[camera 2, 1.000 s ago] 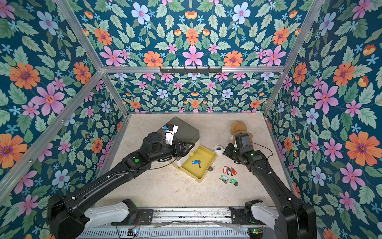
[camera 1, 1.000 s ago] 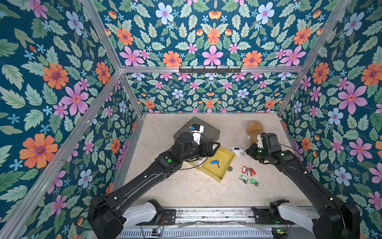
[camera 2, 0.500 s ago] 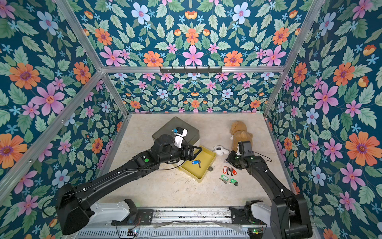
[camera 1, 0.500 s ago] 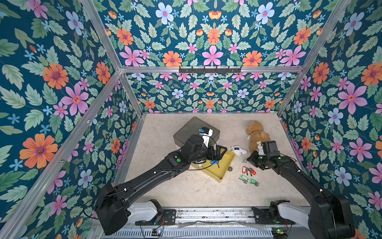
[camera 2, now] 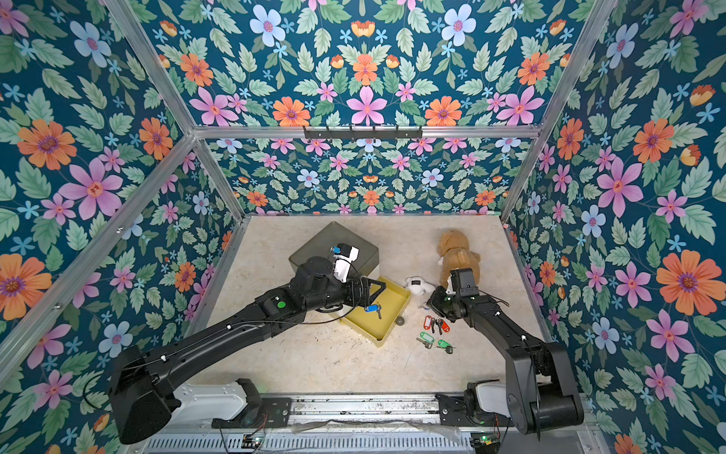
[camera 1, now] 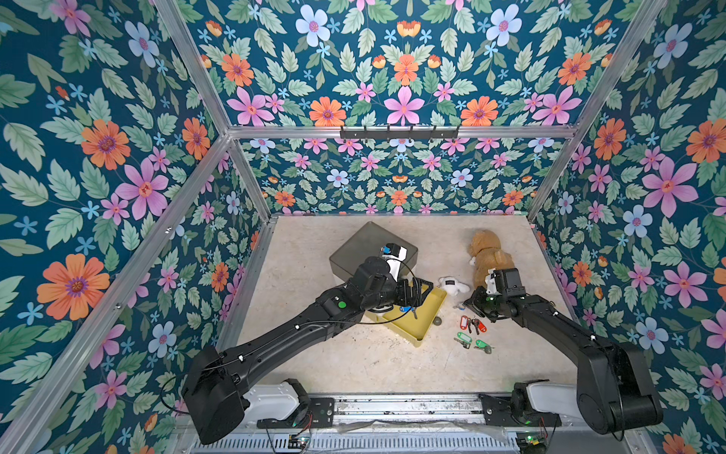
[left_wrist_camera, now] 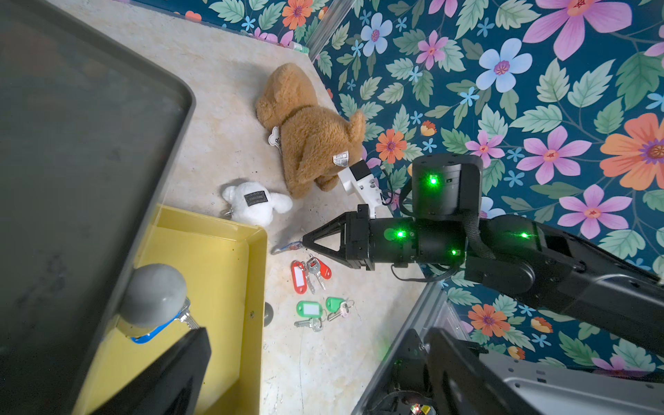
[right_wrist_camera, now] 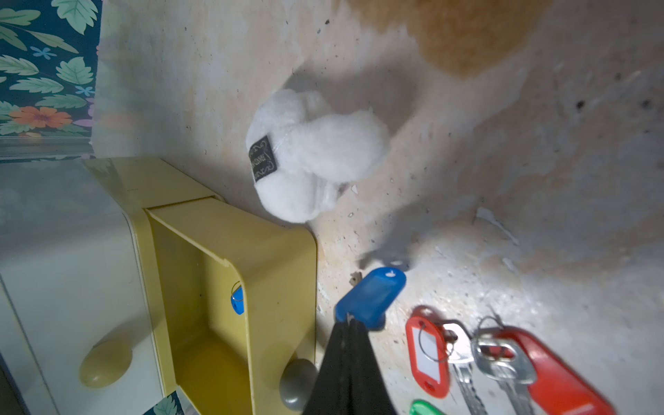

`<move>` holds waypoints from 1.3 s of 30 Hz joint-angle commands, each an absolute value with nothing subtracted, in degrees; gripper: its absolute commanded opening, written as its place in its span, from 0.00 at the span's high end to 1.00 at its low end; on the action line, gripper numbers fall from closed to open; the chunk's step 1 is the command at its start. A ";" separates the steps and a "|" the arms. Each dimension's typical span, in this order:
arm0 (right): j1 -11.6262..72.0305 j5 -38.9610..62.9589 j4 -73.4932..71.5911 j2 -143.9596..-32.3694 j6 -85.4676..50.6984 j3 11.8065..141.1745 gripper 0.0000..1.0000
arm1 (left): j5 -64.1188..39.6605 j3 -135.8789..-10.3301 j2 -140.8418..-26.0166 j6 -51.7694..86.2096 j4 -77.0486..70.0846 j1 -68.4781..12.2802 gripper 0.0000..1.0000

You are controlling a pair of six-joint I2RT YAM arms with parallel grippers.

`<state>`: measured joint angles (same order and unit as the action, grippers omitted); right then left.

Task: Take the keys out of the drawer
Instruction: Place the key at the center of the board.

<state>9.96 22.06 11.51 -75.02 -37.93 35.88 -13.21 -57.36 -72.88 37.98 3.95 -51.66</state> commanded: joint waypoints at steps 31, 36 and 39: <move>2.04 25.86 5.95 -81.12 -36.20 32.17 0.95 | -11.77 -57.66 -73.65 37.53 3.69 -51.94 0.01; 1.76 25.86 6.50 -80.52 -36.03 32.30 0.87 | -11.66 -57.68 -73.63 37.53 3.69 -51.94 0.01; 1.68 25.71 7.31 -79.77 -35.70 32.51 0.77 | -11.59 -57.74 -73.65 37.62 3.69 -51.95 0.01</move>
